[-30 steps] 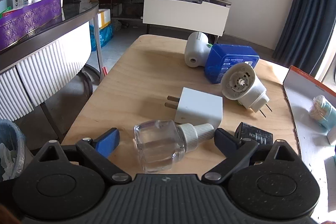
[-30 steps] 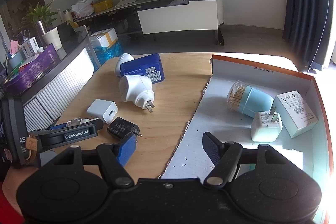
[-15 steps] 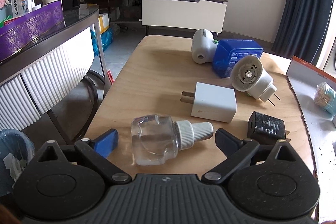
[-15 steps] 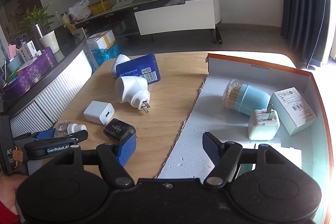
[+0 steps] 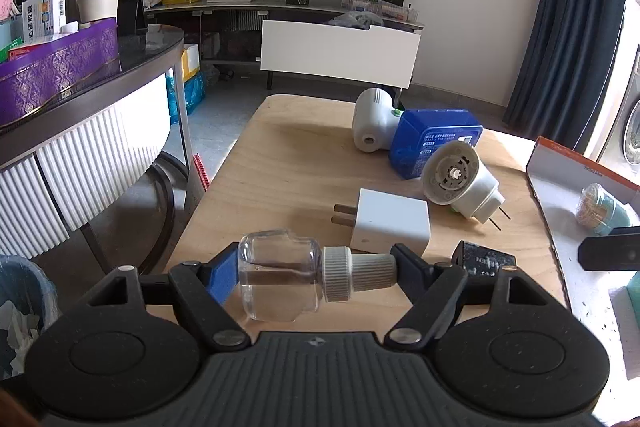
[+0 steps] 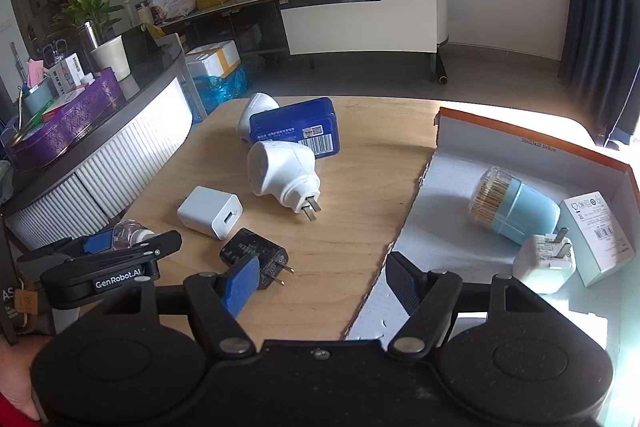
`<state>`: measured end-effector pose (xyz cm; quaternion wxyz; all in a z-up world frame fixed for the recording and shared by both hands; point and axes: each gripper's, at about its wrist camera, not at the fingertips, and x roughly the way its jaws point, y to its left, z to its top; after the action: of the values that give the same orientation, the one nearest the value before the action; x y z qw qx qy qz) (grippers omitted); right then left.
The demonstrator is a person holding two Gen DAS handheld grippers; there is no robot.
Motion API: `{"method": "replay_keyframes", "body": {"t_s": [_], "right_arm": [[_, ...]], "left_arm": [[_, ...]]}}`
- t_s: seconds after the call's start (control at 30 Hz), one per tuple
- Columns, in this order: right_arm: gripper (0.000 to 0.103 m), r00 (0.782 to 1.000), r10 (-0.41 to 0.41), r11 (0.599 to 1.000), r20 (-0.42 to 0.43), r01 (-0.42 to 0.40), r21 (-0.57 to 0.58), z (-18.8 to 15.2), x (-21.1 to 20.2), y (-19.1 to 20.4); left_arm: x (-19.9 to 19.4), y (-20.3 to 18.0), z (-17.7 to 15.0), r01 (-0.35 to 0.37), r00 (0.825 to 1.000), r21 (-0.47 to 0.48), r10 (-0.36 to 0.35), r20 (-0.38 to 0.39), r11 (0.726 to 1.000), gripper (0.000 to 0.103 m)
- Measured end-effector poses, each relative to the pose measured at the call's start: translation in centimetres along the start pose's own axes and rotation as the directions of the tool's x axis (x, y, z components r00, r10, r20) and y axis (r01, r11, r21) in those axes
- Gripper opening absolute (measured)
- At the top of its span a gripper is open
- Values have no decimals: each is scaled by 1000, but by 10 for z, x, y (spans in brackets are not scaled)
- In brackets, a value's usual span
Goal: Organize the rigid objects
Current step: 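Grasp the white plug-in repeller with the right tool while the left tool holds the bottle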
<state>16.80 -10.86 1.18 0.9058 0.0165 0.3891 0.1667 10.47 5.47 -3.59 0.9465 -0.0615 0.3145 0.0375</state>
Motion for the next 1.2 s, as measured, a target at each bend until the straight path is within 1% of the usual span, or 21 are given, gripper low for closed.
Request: {"method": "replay_keyframes", "body": {"t_s": [0.03, 0.07, 0.1, 0.23, 0.4, 0.47, 0.6, 0.67, 0.73, 0.77, 0.8, 0.83, 0.87, 0.9, 0.97, 1.07, 1.2], "right_arm": [[84, 1000, 6, 1000, -4, -6, -7, 4, 4, 2], [88, 1000, 10, 1000, -4, -10, -18, 7, 8, 4], [90, 1000, 14, 999, -3, -14, -33, 11, 12, 6], [91, 999, 47, 996, -17, -48, -72, 29, 36, 12], [93, 993, 106, 992, -56, -109, -65, 52, 72, 12], [93, 990, 117, 990, -85, -122, -64, 58, 88, 13], [93, 990, 95, 991, -106, -104, -79, 66, 114, 15], [93, 989, 105, 991, -105, -112, -66, 69, 124, 13], [93, 984, 117, 992, -131, -123, -35, 70, 135, 11], [94, 985, 120, 992, -125, -125, -34, 69, 138, 11], [93, 986, 121, 991, -115, -126, -41, 69, 138, 11], [94, 986, 120, 991, -116, -126, -46, 68, 139, 13], [85, 986, 121, 990, -111, -127, -54, 68, 138, 14], [80, 987, 118, 990, -110, -125, -62, 68, 137, 17], [80, 989, 108, 990, -104, -117, -82, 64, 133, 20], [80, 994, 70, 992, -80, -77, -95, 59, 123, 22], [80, 997, 67, 995, -44, -70, -75, 56, 96, 20]], "left_arm": [[-2, 0, 1, 3, 1000, -2, -3, 3, 1000, 80], [-3, 1, 3, 6, 1000, 0, -6, 8, 1000, 80], [-5, 1, 4, 14, 1000, -2, -14, 14, 1000, 80], [-8, 4, 7, 45, 999, -20, -45, 21, 999, 80], [-9, 6, 7, 76, 997, -30, -76, 25, 997, 80], [-9, 6, 8, 83, 996, -34, -82, 30, 996, 80], [-8, 7, 10, 93, 995, -42, -92, 38, 995, 80], [-6, 7, 10, 98, 995, -43, -97, 36, 994, 80], [-4, 7, 11, 102, 994, -44, -100, 34, 994, 80], [-4, 7, 10, 102, 994, -43, -101, 32, 994, 80], [-3, 6, 10, 102, 994, -45, -101, 32, 994, 80], [-3, 6, 10, 102, 994, -47, -101, 31, 994, 80], [-3, 6, 10, 101, 995, -49, -100, 31, 994, 80], [-3, 6, 10, 100, 995, -50, -98, 32, 994, 80], [-3, 7, 11, 98, 995, -55, -97, 31, 994, 80], [-5, 6, 12, 95, 995, -57, -93, 32, 994, 80], [-10, 5, 15, 98, 995, -65, -96, 36, 993, 80]]}}
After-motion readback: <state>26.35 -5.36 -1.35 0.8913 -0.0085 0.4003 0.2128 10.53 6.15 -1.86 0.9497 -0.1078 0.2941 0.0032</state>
